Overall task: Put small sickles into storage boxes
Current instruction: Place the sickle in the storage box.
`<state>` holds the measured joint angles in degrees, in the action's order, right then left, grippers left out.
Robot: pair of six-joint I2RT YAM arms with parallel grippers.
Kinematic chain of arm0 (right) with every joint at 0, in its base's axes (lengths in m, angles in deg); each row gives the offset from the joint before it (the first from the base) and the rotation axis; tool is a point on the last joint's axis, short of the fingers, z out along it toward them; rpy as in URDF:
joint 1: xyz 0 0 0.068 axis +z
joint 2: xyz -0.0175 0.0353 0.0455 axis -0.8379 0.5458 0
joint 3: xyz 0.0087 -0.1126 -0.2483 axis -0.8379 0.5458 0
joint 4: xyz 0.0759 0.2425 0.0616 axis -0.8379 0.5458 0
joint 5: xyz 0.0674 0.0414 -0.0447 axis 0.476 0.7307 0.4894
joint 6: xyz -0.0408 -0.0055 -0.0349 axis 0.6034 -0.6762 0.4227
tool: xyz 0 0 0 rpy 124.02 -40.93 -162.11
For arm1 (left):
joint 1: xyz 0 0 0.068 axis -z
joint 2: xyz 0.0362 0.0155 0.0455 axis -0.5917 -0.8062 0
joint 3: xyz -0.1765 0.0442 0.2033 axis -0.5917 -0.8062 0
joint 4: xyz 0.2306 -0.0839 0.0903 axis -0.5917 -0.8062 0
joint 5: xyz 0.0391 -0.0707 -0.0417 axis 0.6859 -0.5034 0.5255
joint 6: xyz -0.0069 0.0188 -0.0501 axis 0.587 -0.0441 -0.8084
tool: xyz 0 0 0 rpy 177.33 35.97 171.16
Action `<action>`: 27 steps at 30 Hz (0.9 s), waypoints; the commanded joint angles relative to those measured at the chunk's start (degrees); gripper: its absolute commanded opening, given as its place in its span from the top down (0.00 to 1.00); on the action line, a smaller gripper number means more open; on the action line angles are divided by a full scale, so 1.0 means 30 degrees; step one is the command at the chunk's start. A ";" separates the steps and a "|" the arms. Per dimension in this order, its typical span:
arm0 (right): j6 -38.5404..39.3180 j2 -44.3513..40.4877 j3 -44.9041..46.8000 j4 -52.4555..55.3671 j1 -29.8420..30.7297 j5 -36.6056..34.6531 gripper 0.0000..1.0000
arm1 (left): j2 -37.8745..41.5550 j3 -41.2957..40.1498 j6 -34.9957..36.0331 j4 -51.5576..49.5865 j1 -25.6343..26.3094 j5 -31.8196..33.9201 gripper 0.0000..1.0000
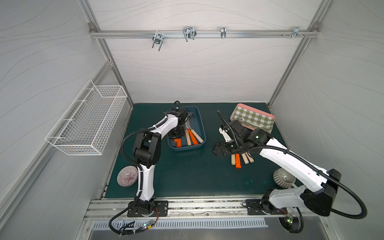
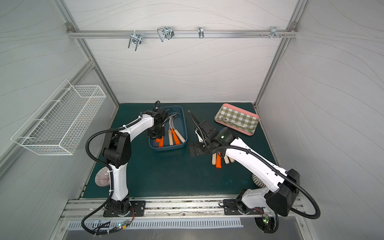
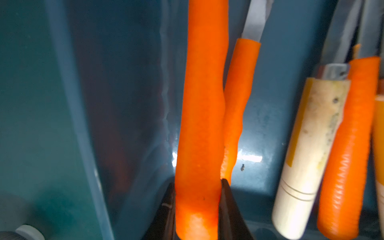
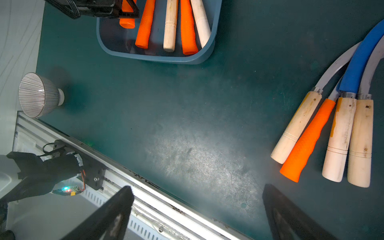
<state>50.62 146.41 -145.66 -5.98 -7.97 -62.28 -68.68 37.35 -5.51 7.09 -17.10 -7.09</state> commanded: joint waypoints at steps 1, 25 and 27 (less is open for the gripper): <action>0.0371 0.0118 -0.0409 0.0226 0.0106 -0.0123 0.01 | -0.0621 0.1049 0.0439 0.0582 -0.0183 0.0017 0.76; 0.0141 -0.0360 0.0239 0.0692 -0.0526 -0.0276 0.01 | 0.2933 0.1046 -0.0210 -0.0741 0.1063 -0.1075 0.41; 0.0050 -0.0393 0.0368 0.0795 -0.0794 -0.0191 0.01 | 0.3611 0.0707 -0.0381 -0.0737 0.1364 -0.1249 0.37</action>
<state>51.43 146.43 -145.44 -5.46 -9.41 -62.48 -61.27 39.88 -5.51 6.21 -14.39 -9.87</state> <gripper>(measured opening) 0.990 0.622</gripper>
